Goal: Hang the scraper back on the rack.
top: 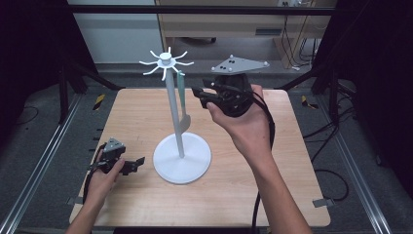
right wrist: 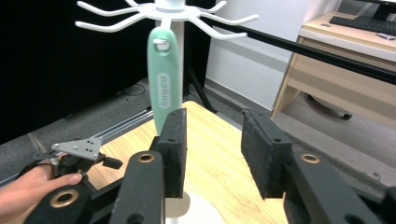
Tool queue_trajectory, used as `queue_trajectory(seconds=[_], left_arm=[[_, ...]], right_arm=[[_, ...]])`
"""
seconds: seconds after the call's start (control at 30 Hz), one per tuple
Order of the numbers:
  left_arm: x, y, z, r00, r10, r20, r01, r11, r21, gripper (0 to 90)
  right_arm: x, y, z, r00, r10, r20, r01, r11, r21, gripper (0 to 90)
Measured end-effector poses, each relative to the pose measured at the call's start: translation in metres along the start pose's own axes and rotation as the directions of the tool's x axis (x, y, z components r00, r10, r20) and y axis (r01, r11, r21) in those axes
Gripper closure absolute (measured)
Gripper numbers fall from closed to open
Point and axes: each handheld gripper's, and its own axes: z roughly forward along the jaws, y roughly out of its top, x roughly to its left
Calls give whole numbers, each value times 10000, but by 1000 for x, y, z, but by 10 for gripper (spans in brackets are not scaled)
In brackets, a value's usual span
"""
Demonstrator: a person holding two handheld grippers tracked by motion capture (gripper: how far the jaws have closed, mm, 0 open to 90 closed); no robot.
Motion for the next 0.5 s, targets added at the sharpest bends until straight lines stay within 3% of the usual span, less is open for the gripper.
queue_trajectory(seconds=[0.5], left_arm=[[0, 0, 0, 10000, 24, -12, -24, 10000, 60, 38]], right_arm=[[-10, -10, -2, 9981, 170, 599, -183, 9996, 213, 452]])
